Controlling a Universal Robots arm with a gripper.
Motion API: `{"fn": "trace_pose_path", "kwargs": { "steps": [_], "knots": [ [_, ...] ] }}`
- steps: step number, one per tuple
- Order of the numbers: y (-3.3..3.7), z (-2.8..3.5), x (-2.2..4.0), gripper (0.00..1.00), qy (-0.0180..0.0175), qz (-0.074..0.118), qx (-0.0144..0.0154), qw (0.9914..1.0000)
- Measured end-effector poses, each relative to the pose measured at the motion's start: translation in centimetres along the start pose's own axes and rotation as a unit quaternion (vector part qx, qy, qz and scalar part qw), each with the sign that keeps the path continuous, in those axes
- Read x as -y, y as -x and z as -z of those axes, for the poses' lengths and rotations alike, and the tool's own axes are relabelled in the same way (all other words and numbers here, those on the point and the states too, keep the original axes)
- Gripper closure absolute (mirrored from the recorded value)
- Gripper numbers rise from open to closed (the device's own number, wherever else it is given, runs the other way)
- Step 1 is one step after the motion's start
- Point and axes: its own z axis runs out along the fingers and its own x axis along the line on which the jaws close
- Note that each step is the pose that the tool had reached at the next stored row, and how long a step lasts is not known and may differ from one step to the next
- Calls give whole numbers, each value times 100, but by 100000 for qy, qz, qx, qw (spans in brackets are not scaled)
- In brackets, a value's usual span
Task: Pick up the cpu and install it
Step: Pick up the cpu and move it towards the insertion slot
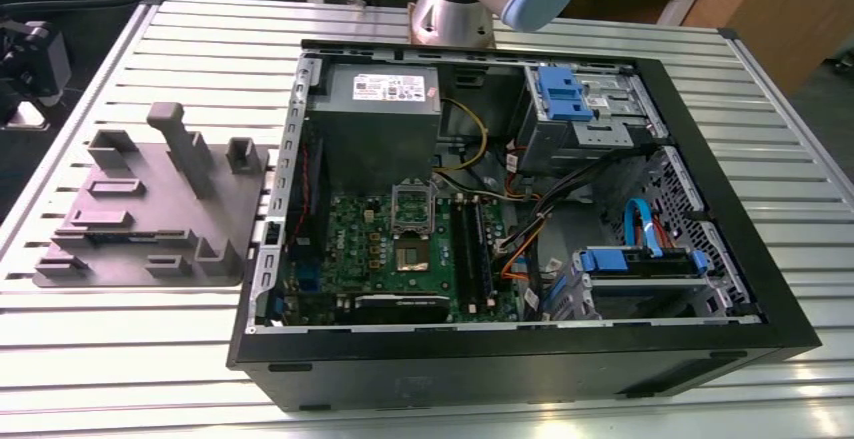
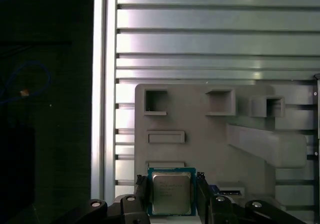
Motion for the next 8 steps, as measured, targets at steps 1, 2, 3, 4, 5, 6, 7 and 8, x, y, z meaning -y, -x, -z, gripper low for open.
{"fn": "trace_pose_path", "kwargs": {
  "steps": [1,2,3,4,5,6,7,8],
  "knots": [
    [0,9,0,53,-2,-1,0,100000],
    [0,18,-1,53,-3,0,-1,100000],
    [0,26,-1,53,1,0,2,100000],
    [0,36,-1,53,-3,-1,-5,100000],
    [0,45,-2,53,-4,0,-5,100000],
    [0,53,-2,53,-2,-1,-1,100000],
    [0,62,-2,53,-3,-2,-1,100000],
    [1,71,-3,53,-2,1,0,100000]
  ]
}}
